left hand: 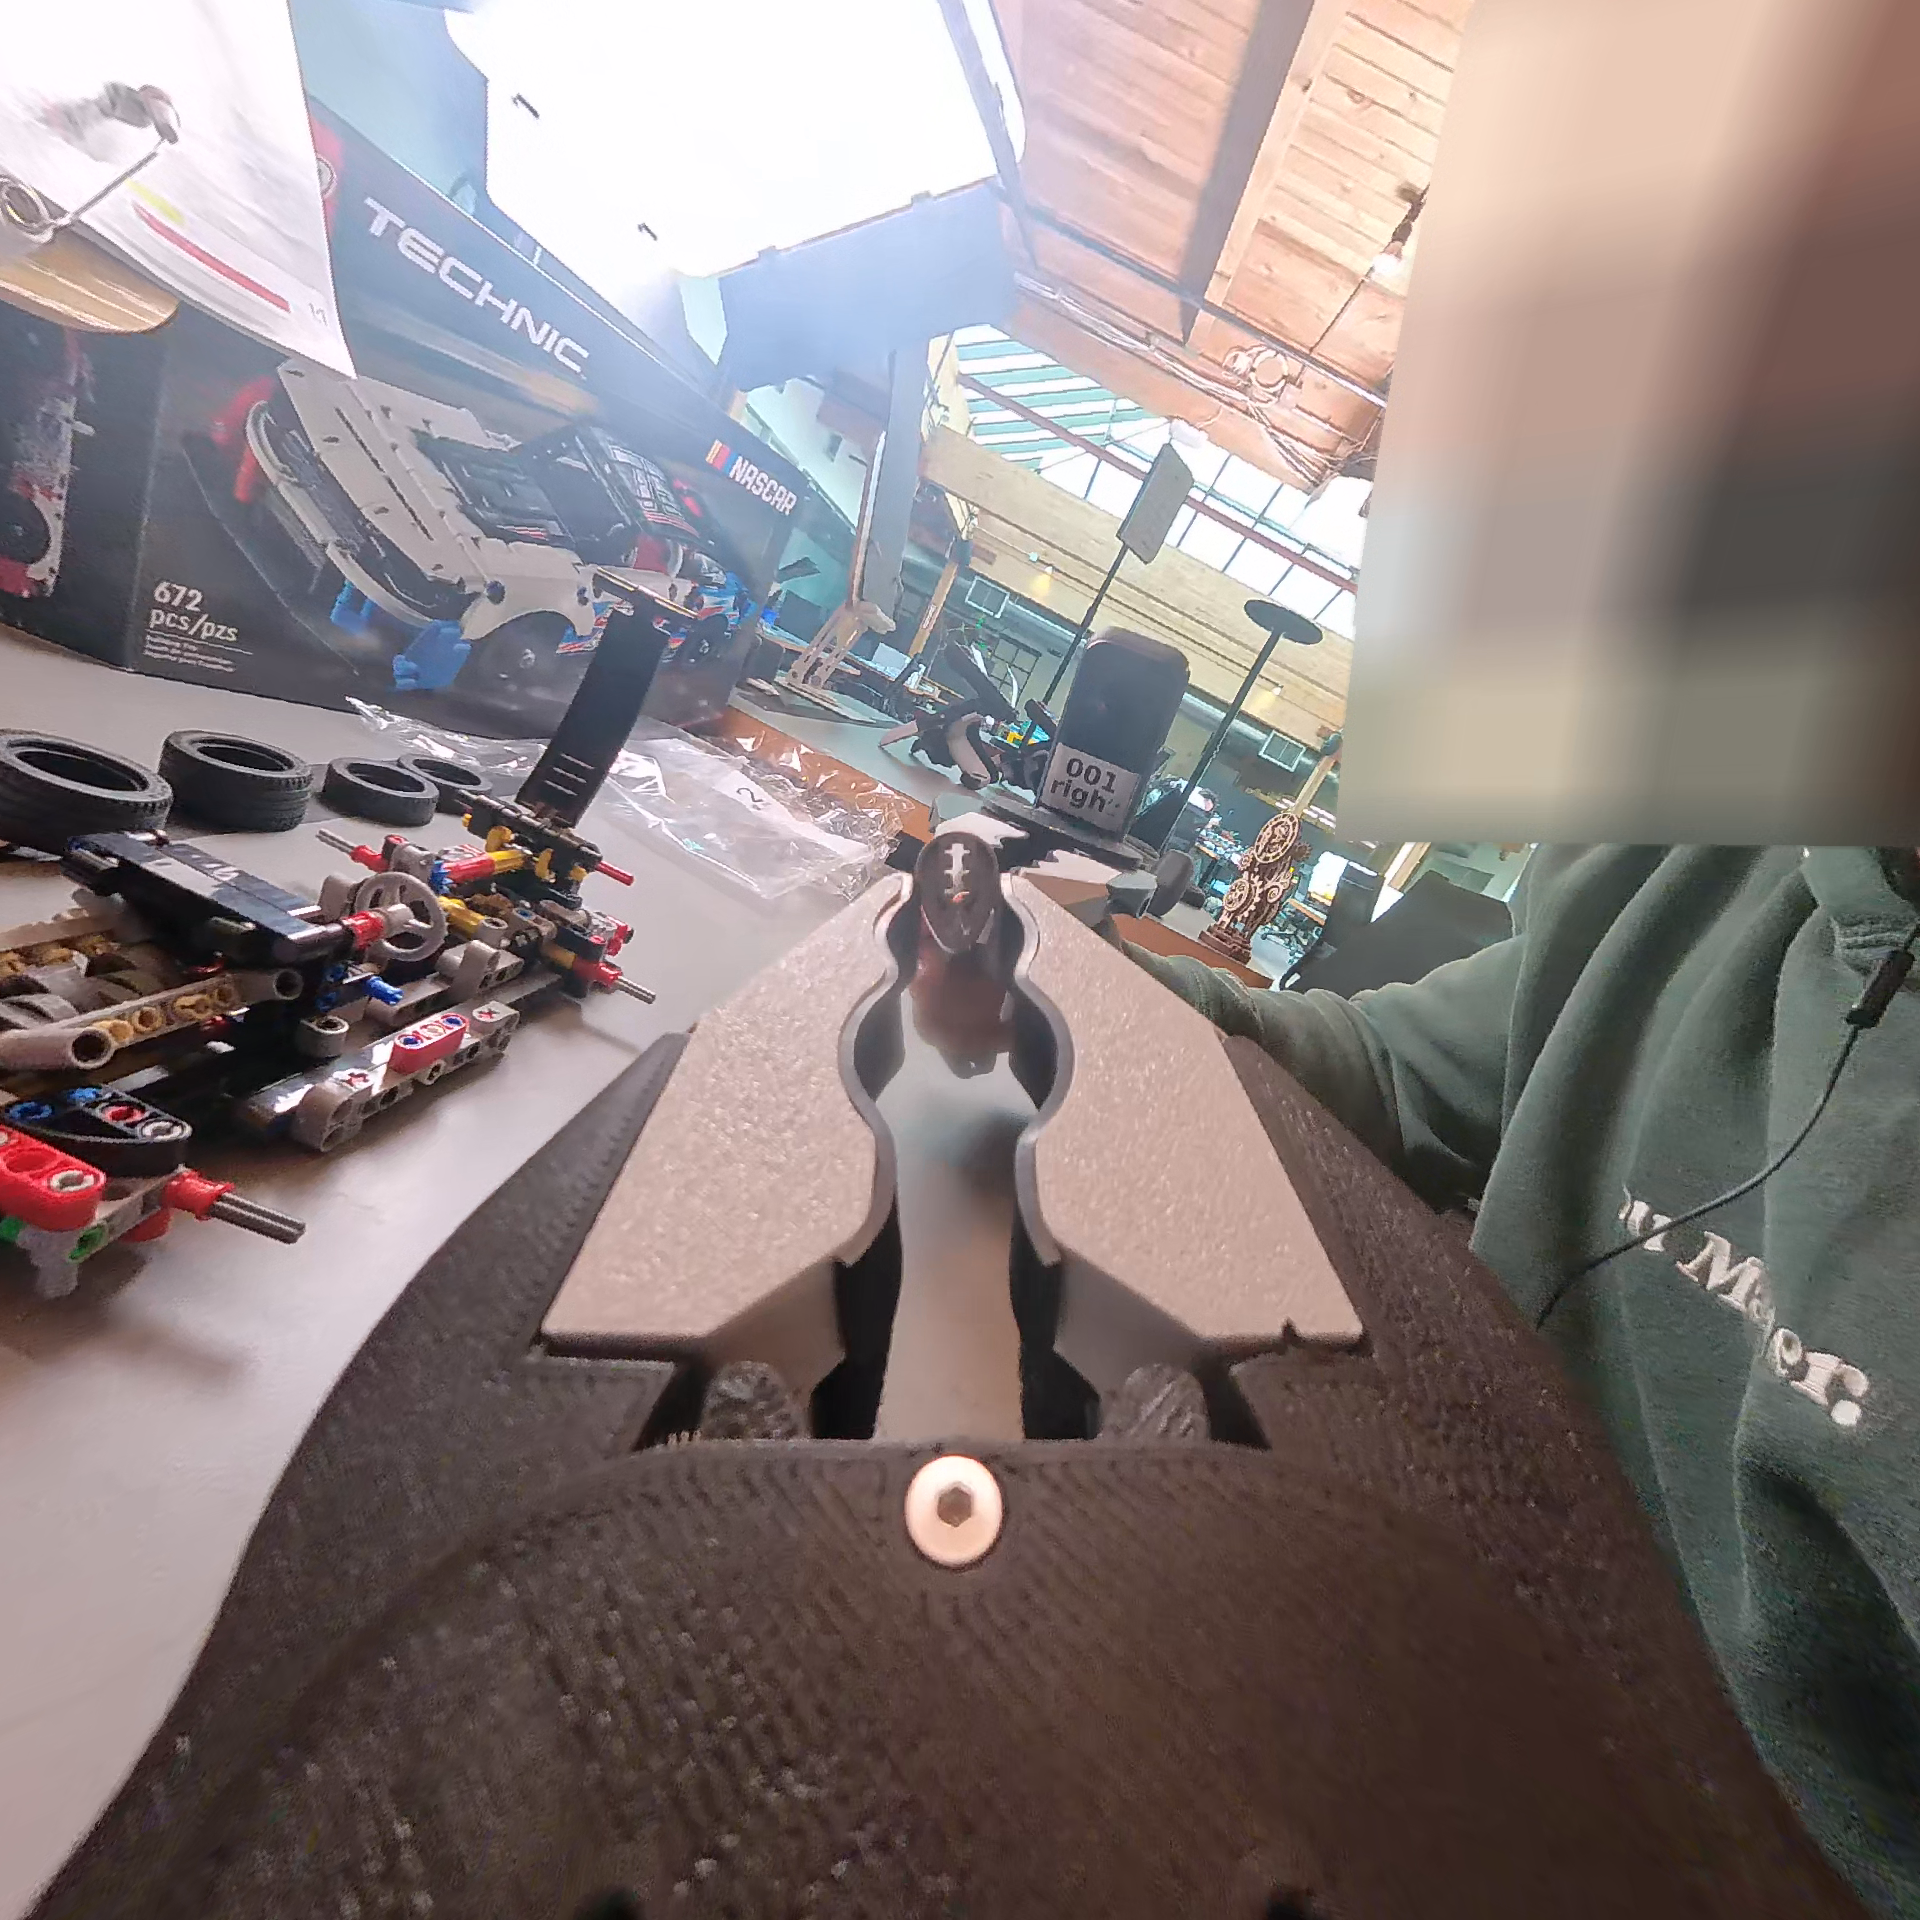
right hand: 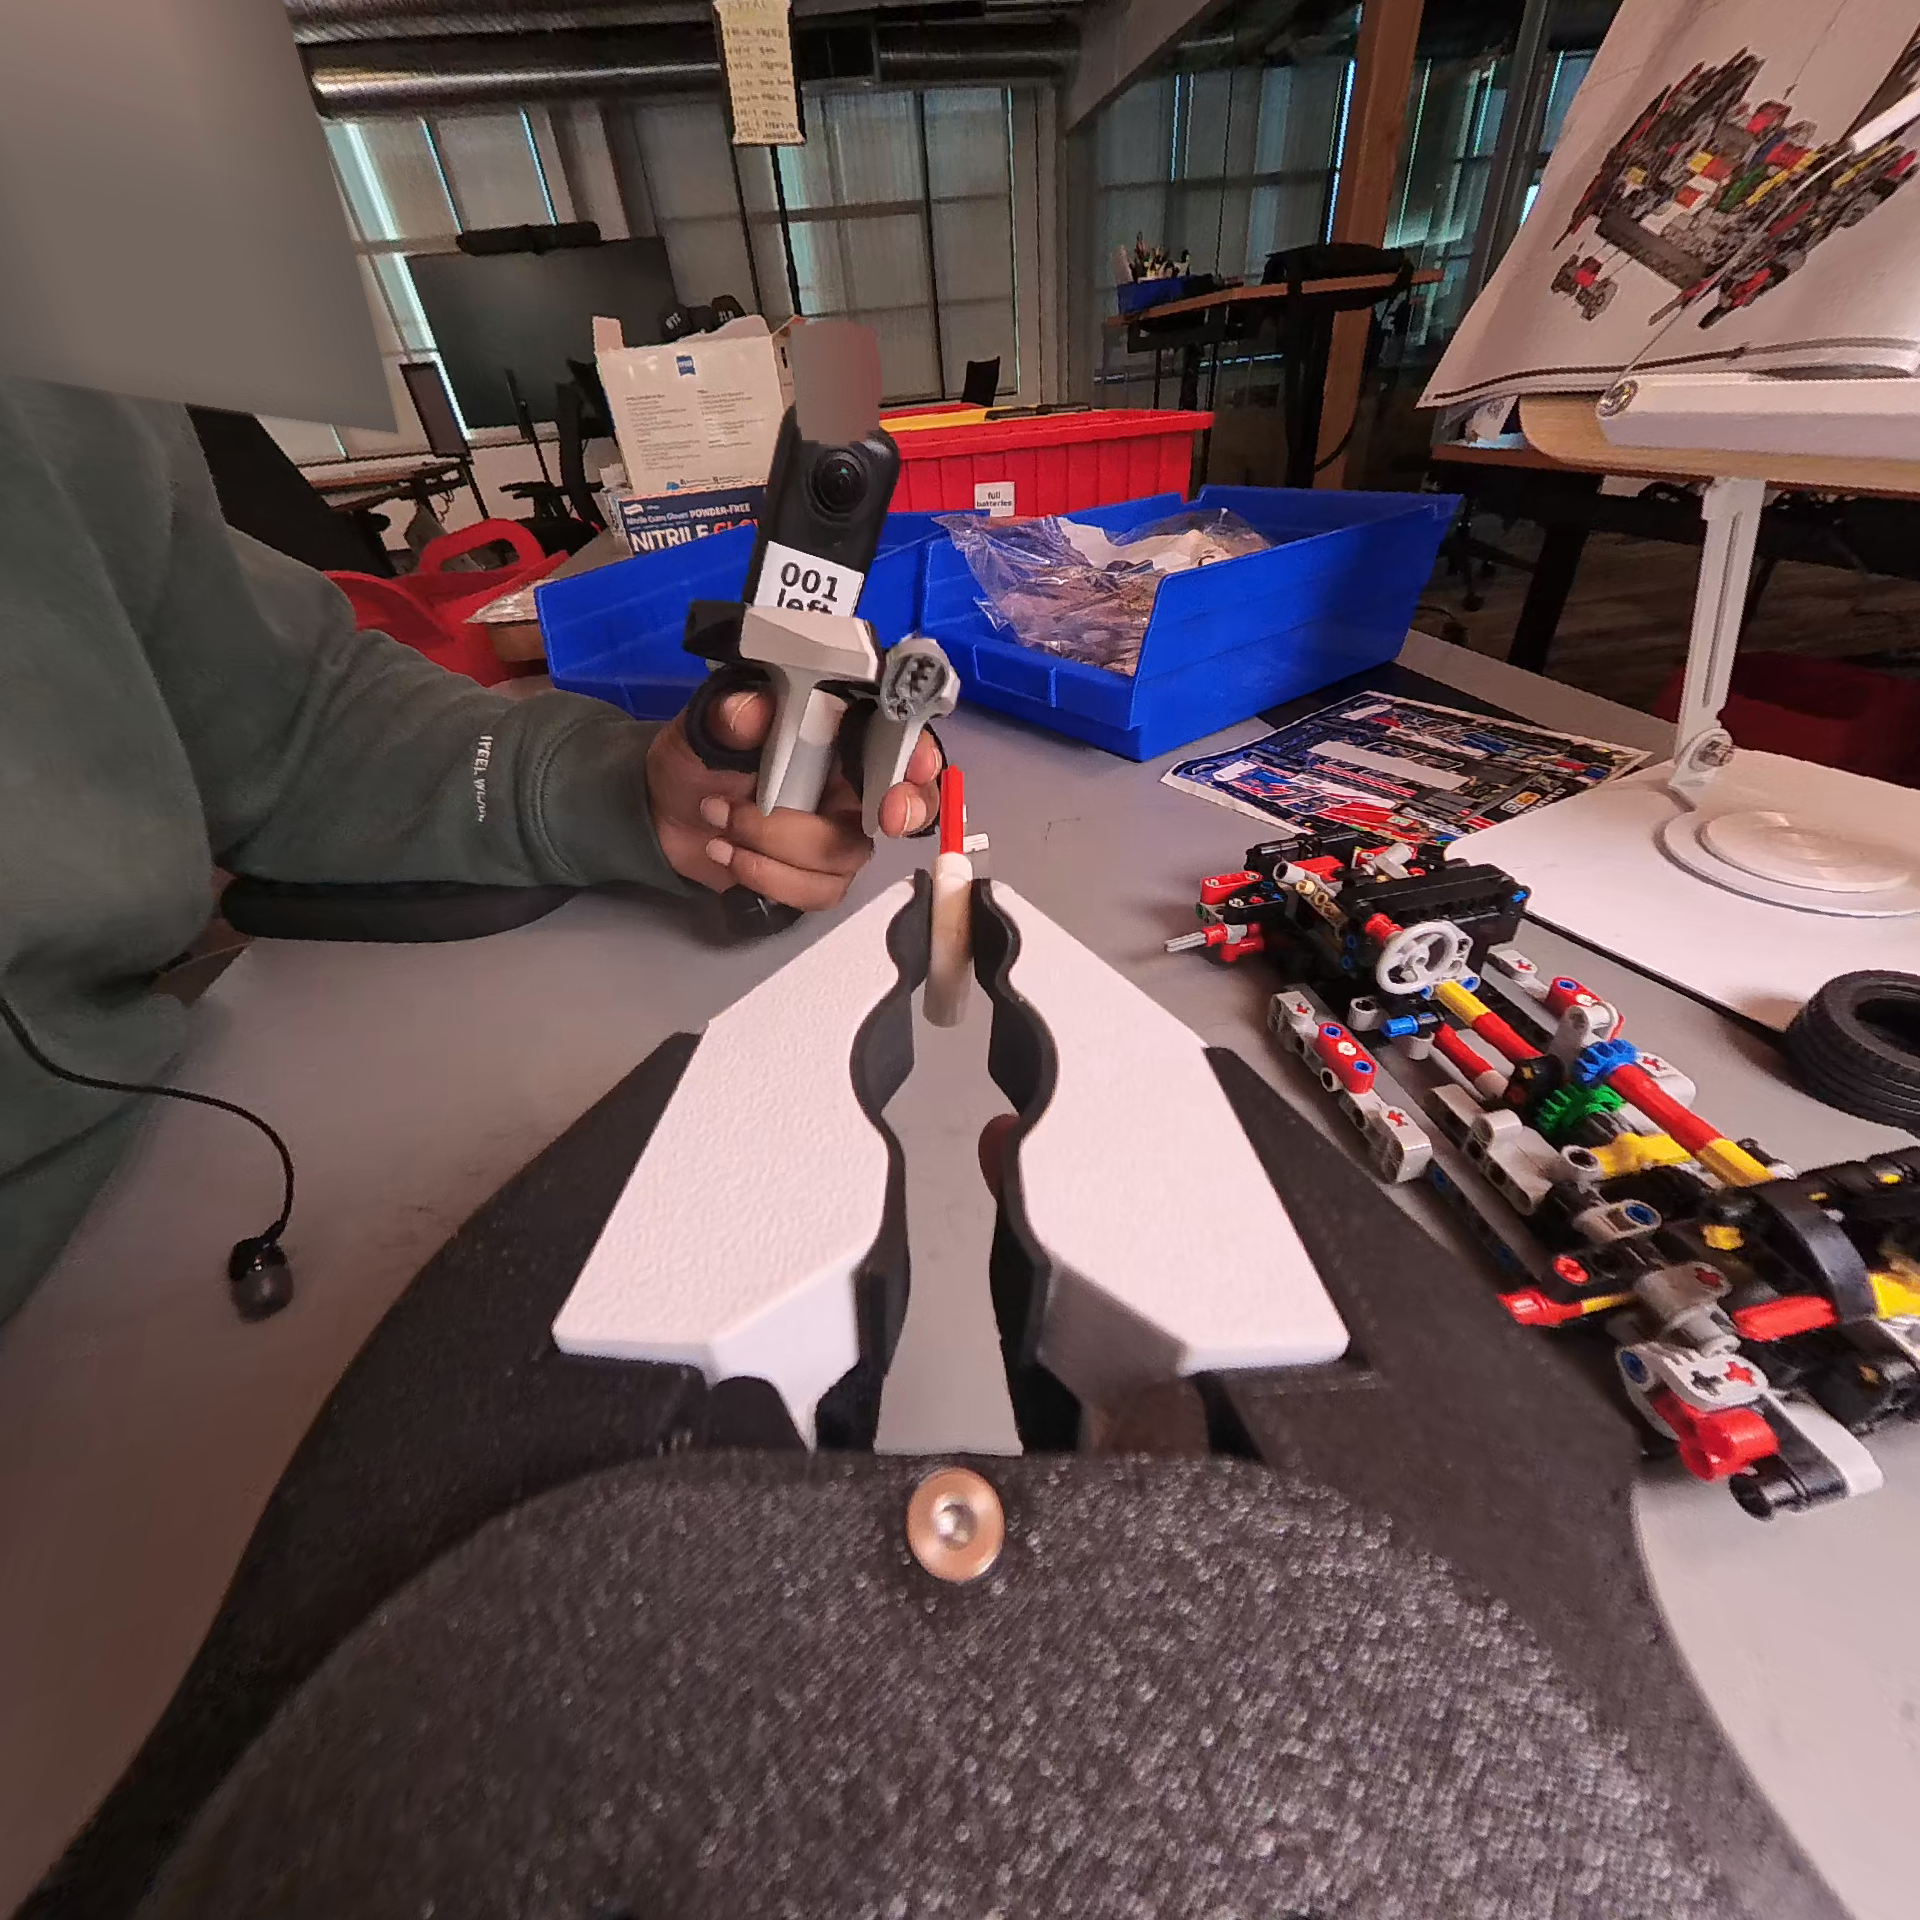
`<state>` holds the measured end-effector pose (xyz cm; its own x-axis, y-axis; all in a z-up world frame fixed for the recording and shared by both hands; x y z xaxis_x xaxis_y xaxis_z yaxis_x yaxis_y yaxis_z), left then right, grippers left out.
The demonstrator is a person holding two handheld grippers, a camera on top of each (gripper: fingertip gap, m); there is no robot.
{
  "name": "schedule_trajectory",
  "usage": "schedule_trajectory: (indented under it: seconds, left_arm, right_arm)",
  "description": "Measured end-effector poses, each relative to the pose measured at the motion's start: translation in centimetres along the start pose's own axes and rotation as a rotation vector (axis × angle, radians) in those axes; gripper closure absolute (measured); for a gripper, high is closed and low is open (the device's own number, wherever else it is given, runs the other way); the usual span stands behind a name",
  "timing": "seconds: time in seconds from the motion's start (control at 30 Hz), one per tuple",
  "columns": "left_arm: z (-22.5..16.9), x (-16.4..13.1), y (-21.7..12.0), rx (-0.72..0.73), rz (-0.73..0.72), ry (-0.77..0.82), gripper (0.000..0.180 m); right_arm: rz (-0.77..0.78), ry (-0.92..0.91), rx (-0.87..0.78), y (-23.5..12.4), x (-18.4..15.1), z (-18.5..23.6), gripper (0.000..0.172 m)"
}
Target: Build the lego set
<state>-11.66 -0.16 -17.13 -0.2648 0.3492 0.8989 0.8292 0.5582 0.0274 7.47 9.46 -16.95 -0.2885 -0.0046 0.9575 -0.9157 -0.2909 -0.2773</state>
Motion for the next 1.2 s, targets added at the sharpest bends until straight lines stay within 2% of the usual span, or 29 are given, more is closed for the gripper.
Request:
schedule_trajectory:
  seconds: [0.63, 0.97, 1.2]
  left_arm:
    - [-0.2, 0.2, 0.1, 0.044, 0.008, 0.061, 0.169]
    - [-0.1, 0.2, 0.2, 0.016, -0.001, 0.030, 0.170]
    - [-0.8, 0.4, 0.1, -0.084, -0.034, 0.035, 0.170]
  right_arm:
    - [0.018, 0.002, -0.006, 0.5, -0.3, -0.1, 0.167]
    - [-0.032, 0.039, 0.014, 0.3, 0.1, -0.1, 0.167]
    - [-0.089, 0.046, 0.019, 0.3, 2.3, 1.7, 0.167]
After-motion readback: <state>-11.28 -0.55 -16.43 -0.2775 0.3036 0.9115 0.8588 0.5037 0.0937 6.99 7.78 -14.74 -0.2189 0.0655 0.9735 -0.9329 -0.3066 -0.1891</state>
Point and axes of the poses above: each gripper's, where its closed fingertips meet, y out along the fingers, x out of its top, z = x × y across the jaws, the point moved 8 cm from there along -y, back along the fingers, and after that the axes turned 14 degrees about z, right-handed, at the moved point
